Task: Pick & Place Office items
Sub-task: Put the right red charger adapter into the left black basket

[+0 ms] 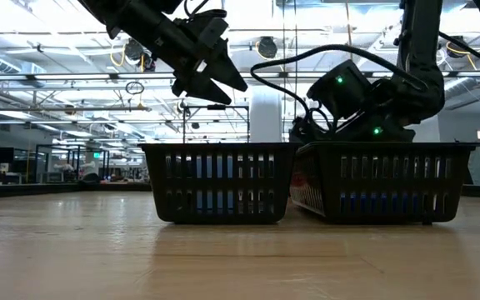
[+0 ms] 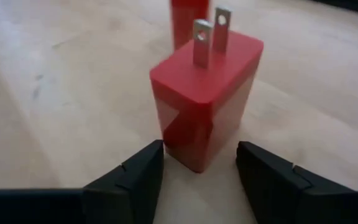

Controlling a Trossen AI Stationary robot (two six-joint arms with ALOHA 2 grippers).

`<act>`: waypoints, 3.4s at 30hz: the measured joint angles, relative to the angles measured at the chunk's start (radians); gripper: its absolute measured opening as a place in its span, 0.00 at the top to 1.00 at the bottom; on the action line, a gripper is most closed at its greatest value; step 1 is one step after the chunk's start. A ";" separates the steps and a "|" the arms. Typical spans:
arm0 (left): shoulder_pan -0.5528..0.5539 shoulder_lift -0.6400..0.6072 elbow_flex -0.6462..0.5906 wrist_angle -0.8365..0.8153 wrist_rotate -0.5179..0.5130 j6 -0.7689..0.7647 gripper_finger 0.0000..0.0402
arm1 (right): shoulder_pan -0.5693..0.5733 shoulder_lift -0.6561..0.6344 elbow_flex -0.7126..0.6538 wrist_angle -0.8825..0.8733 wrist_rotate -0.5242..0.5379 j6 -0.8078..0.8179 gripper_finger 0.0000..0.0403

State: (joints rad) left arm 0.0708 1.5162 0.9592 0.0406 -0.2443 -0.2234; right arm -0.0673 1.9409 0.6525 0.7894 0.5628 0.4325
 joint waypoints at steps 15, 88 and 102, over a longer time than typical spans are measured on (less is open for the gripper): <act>-0.001 0.000 0.000 -0.010 0.004 -0.018 0.23 | -0.001 0.000 0.000 -0.068 0.168 0.000 0.59; -0.032 0.315 0.551 -0.722 0.351 0.210 0.23 | 0.001 -0.343 0.018 -0.205 -0.712 -0.243 0.72; -0.021 0.396 0.602 -0.632 0.467 0.252 0.23 | 0.037 -0.343 0.019 -0.198 -0.751 -0.294 0.72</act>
State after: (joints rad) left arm 0.0502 1.9125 1.5616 -0.5913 0.2223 0.0286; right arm -0.0305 1.5978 0.6720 0.5916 -0.1883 0.1381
